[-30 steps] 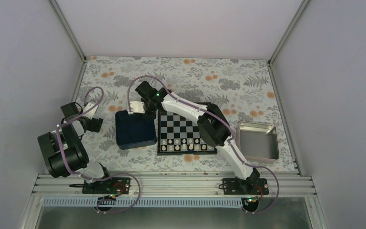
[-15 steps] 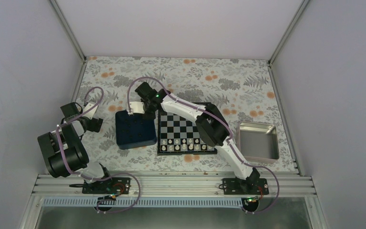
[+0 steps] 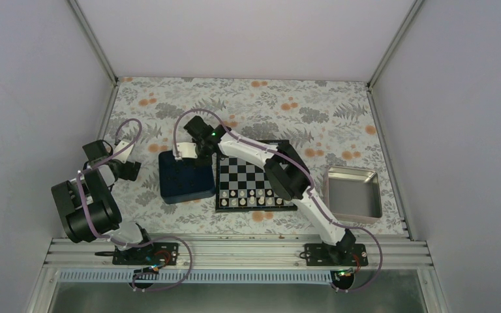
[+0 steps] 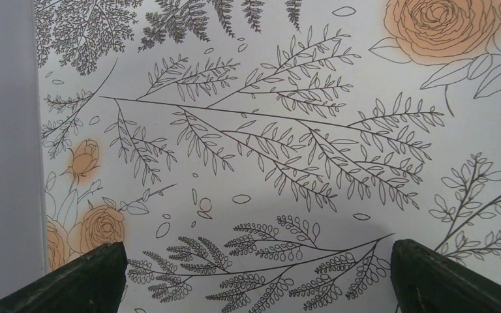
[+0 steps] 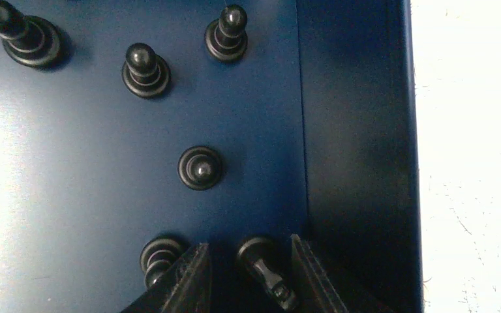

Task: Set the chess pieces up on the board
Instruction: Pick up the chess piece from the storage box, then place the chess piece on the chessboard.

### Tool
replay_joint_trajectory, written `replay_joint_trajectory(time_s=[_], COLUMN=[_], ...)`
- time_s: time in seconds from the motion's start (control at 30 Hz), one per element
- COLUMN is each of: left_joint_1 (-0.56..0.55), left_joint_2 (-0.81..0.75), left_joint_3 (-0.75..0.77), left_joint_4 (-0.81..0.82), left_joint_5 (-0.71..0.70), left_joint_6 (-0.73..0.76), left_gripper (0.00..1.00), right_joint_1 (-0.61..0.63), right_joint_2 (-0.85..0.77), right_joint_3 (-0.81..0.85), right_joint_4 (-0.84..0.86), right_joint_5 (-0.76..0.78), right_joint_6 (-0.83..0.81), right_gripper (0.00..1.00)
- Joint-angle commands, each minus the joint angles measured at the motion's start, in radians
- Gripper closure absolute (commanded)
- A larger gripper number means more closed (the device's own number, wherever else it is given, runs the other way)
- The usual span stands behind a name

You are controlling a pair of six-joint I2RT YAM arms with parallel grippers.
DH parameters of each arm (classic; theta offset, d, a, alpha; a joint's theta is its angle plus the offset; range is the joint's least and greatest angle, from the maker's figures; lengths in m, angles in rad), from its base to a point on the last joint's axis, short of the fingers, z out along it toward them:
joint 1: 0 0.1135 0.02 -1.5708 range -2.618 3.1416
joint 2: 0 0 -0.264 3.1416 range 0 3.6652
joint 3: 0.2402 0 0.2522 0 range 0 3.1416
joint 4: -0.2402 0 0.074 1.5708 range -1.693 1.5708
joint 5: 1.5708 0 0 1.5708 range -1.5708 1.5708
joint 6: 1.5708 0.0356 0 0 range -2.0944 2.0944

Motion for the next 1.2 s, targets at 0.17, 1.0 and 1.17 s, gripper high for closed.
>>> replay_joint_trajectory(time_s=[0.17,1.0,1.17], left_joint_1=[0.008,0.013,0.013], left_joint_2=[0.016,0.004,0.004], left_joint_3=[-0.015,-0.012,-0.011], left_joint_4=[-0.019,-0.025,-0.027], left_joint_5=[0.022,0.025,0.027], left_joint_6=[0.02,0.017,0.017], left_gripper=[0.0,0.0,0.0], right_joint_1=[-0.001,-0.116,-0.262], right_joint_2=[0.03,-0.329,-0.463], right_joint_3=[0.051,0.007,-0.135], right_joint_4=[-0.034,-0.189,-0.202], right_joint_5=[0.022,-0.024,-0.041], right_joint_6=[-0.006,0.07,0.067], right_gripper=[0.8,0.96,0.96])
